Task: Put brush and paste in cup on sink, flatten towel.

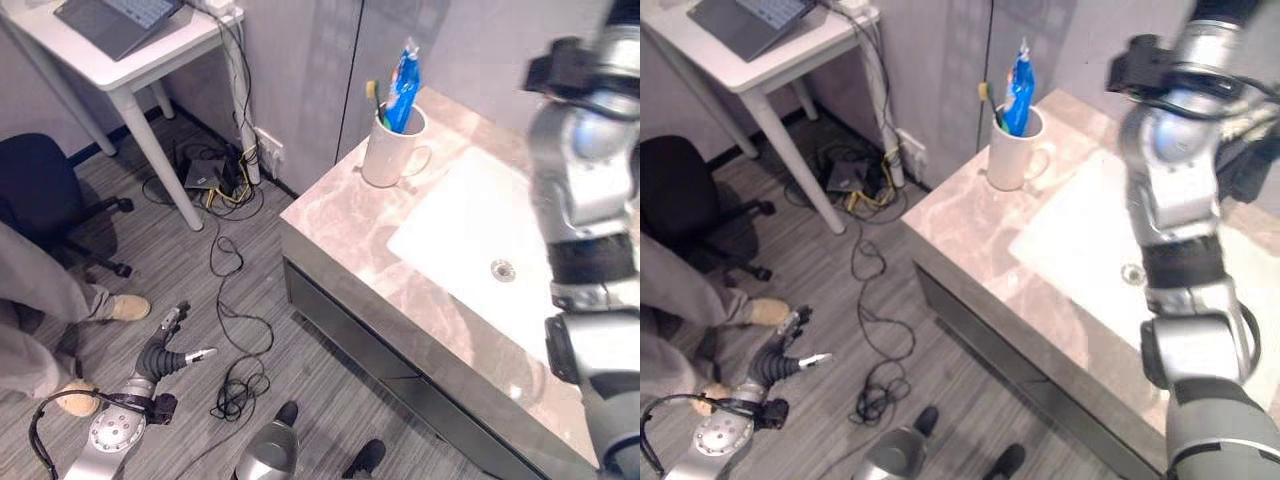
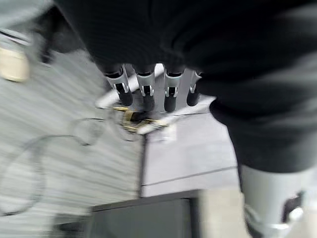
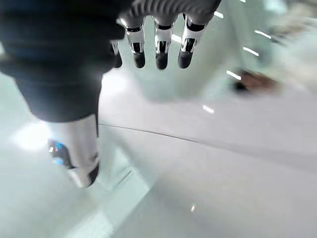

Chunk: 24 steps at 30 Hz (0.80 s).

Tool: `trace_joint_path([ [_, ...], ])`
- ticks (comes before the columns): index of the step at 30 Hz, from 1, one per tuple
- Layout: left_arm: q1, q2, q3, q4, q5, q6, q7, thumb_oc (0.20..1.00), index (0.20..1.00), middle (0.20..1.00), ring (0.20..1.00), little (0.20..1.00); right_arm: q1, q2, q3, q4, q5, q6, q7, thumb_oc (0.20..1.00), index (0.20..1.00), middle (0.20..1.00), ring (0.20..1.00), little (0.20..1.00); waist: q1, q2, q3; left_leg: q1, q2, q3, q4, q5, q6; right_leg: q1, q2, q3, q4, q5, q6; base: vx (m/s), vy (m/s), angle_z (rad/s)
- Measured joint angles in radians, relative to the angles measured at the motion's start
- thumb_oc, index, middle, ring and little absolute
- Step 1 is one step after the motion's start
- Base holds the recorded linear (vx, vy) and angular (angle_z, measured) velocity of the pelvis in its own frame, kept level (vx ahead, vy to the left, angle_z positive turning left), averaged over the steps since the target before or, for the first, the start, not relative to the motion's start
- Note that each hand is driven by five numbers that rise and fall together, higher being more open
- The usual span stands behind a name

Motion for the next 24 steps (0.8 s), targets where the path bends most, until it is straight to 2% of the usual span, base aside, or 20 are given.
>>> trace_joint_path([
  [1,0.013,-0.021,0.043,-0.044,-0.004,-0.002,0.003,1.000,1.000,1.000,1.000,1.000,0.074,-0.030,-0.049,-0.045,-0.044,-0.003,-0.009,1.000,1.000,1.000,1.000,1.000,-0.005,0.001,0.000,0.003,-0.003,0.000,0.000,0.000,0.000,0.004,-0.003,0.006,0.000,0.000,0.000,0.01,0.006,-0.06],
  [2,0.024,-0.038,0.074,-0.069,-0.008,-0.015,0.012,1.000,1.000,1.000,1.000,1.000,0.142,-0.062,-0.090,-0.075,-0.119,0.000,-0.038,1.000,1.000,1.000,1.000,1.000,-0.028,0.003,0.000,0.017,-0.001,0.007,-0.001,0.000,0.000,0.010,-0.001,0.020,0.000,0.000,0.000,-0.01,0.015,-0.11],
  [3,0.032,-0.053,0.125,-0.156,-0.008,-0.018,0.018,1.000,1.000,1.000,1.000,1.000,0.391,-0.097,-0.301,-0.162,-0.308,0.027,-0.085,1.000,1.000,1.000,1.000,1.000,-0.072,0.009,-0.008,0.022,0.000,0.011,-0.006,-0.001,0.001,0.014,0.003,0.021,0.000,-0.001,0.001,-0.03,0.036,-0.23],
  [5,0.036,-0.055,0.154,-0.174,-0.008,-0.041,0.025,1.000,1.000,1.000,1.000,1.000,0.477,-0.075,-0.345,-0.158,-0.386,0.047,-0.136,1.000,1.000,1.000,1.000,1.000,-0.120,0.024,-0.016,0.035,0.004,0.022,-0.010,-0.001,0.003,0.015,0.007,0.037,0.001,0.003,0.001,-0.04,0.029,-0.29],
  [6,0.026,-0.061,0.156,-0.188,-0.007,-0.047,0.032,1.000,1.000,1.000,1.000,1.000,0.551,-0.022,-0.397,-0.153,-0.416,0.051,-0.152,1.000,1.000,1.000,1.000,1.000,-0.154,0.041,-0.031,0.040,0.008,0.035,-0.010,-0.004,0.007,0.014,0.006,0.054,0.001,0.006,0.000,-0.02,0.025,-0.32],
  [8,0.009,-0.068,0.151,-0.209,-0.006,-0.048,0.034,1.000,1.000,1.000,1.000,1.000,0.662,-0.004,-0.448,-0.138,-0.435,0.059,-0.185,1.000,1.000,1.000,1.000,1.000,-0.186,0.062,-0.051,0.040,0.009,0.041,-0.010,-0.005,0.010,0.007,0.008,0.061,0.001,0.007,0.001,0.00,0.021,-0.17],
  [10,0.024,-0.070,0.183,-0.248,-0.006,-0.061,0.047,1.000,1.000,1.000,1.000,1.000,0.788,0.032,-0.514,-0.039,-0.472,0.074,-0.211,1.000,1.000,1.000,1.000,1.000,-0.207,0.070,-0.057,0.053,0.012,0.064,-0.015,-0.005,0.012,0.001,0.016,0.087,0.003,0.009,-0.001,-0.03,0.033,-0.29],
  [12,0.067,-0.077,0.221,-0.276,-0.007,-0.074,0.061,1.000,1.000,1.000,1.000,1.000,0.882,0.088,-0.584,0.090,-0.476,0.133,-0.231,1.000,1.000,1.000,1.000,1.000,-0.238,0.083,-0.071,0.060,0.016,0.100,-0.017,-0.010,0.021,-0.020,0.016,0.131,0.013,0.013,-0.001,0.00,0.041,-0.54],
  [15,0.094,-0.105,0.235,-0.274,-0.007,-0.083,0.067,1.000,1.000,1.000,1.000,1.000,0.920,0.188,-0.597,0.122,-0.474,0.149,-0.264,1.000,1.000,1.000,1.000,1.000,-0.276,0.096,-0.085,0.083,0.018,0.143,-0.027,-0.014,0.026,-0.027,0.021,0.168,0.015,0.017,-0.002,-0.01,0.040,-0.49],
  [17,0.096,-0.107,0.236,-0.272,-0.007,-0.087,0.080,1.000,1.000,1.000,1.000,1.000,0.938,0.242,-0.596,0.228,-0.448,0.167,-0.282,1.000,1.000,1.000,1.000,1.000,-0.312,0.096,-0.094,0.096,0.019,0.175,-0.028,-0.017,0.031,-0.033,0.025,0.200,0.016,0.022,-0.002,-0.03,0.050,-0.49],
  [18,0.102,-0.112,0.241,-0.268,-0.007,-0.088,0.089,1.000,1.000,1.000,1.000,1.000,0.938,0.276,-0.586,0.291,-0.421,0.171,-0.294,1.000,1.000,1.000,1.000,1.000,-0.315,0.097,-0.097,0.111,0.022,0.194,-0.036,-0.019,0.033,-0.030,0.021,0.222,0.015,0.023,-0.001,-0.04,0.050,-0.39],
  [20,0.088,-0.114,0.240,-0.262,-0.008,-0.089,0.092,1.000,1.000,1.000,1.000,1.000,0.949,0.278,-0.566,0.380,-0.396,0.175,-0.301,1.000,1.000,1.000,1.000,1.000,-0.323,0.097,-0.098,0.124,0.020,0.215,-0.042,-0.020,0.035,-0.028,0.021,0.241,0.011,0.023,-0.001,-0.05,0.059,-0.34],
  [21,0.082,-0.113,0.234,-0.252,-0.011,-0.089,0.099,1.000,1.000,1.000,1.000,1.000,0.941,0.305,-0.555,0.515,-0.349,0.166,-0.302,1.000,1.000,1.000,1.000,1.000,-0.327,0.091,-0.102,0.130,0.019,0.224,-0.042,-0.020,0.036,-0.027,0.020,0.249,0.014,0.025,0.000,-0.06,0.072,-0.18],
  [24,0.064,-0.109,0.228,-0.226,-0.039,-0.088,0.099,1.000,1.000,1.000,1.000,1.000,0.939,0.324,-0.527,0.720,-0.214,0.160,-0.290,1.000,1.000,1.000,1.000,1.000,-0.327,0.087,-0.105,0.129,0.014,0.225,-0.036,-0.019,0.039,-0.026,0.015,0.250,0.017,0.029,0.002,-0.08,0.100,0.01],
])
